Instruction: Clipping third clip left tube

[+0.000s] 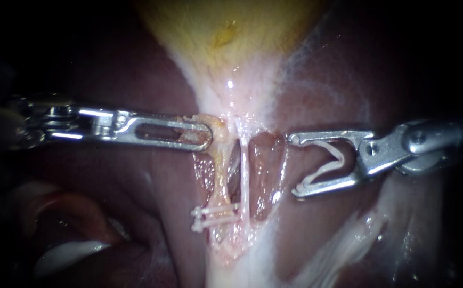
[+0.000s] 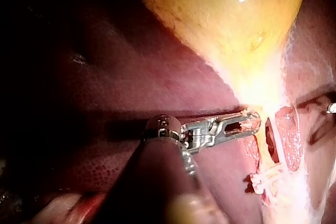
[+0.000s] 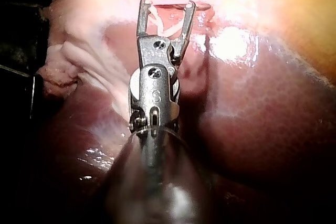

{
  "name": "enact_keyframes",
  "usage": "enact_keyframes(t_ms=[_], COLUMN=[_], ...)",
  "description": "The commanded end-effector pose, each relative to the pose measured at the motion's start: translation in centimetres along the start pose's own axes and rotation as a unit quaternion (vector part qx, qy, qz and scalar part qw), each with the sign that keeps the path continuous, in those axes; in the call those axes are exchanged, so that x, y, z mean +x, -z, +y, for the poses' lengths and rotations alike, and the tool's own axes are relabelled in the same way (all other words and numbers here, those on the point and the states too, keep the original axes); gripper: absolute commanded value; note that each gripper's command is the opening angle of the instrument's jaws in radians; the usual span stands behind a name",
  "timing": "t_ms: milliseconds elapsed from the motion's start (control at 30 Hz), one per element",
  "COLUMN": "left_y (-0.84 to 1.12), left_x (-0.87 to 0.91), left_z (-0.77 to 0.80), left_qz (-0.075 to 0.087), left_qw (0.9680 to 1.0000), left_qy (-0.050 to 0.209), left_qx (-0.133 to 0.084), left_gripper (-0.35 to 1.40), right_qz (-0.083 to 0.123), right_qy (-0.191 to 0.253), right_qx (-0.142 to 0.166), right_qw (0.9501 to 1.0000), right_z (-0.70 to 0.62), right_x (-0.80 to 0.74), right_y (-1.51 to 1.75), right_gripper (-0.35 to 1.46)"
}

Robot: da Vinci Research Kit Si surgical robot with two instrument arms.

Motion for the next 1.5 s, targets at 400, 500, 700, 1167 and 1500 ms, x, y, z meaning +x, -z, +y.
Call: enact_keyframes(t_ms=[400,500,700,1167,1500], left_y=[0.42,0.52,0.56,0.54,0.54], left_x=[-0.18,-0.23,-0.22,-0.19,-0.17], left_z=[-0.39,-0.48,-0.56,-0.59,-0.63], left_qz=[-0.001,-0.005,-0.008,-0.010,-0.012], left_qw=[0.9998,0.9998,0.9998,0.9998,0.9998], left_qy=[0.014,0.011,0.012,0.012,0.013], left_qx=[0.011,0.013,0.013,0.012,0.009], left_gripper=[-0.35,-0.35,-0.35,-0.35,-0.35], right_qz=[0.000,0.000,0.000,0.000,0.004], right_qy=[0.000,0.000,0.000,-0.038,-0.079], right_qx=[0.000,0.000,0.000,-0.007,-0.007], right_qw=[1.0000,1.0000,1.0000,0.9993,0.9968], right_z=[0.00,0.00,-0.01,-0.02,0.00], right_x=[0.01,0.01,0.01,-0.06,-0.18], right_y=[-0.01,-0.01,-0.01,-0.39,-0.91], right_gripper=[0.50,0.50,0.50,0.50,0.50])
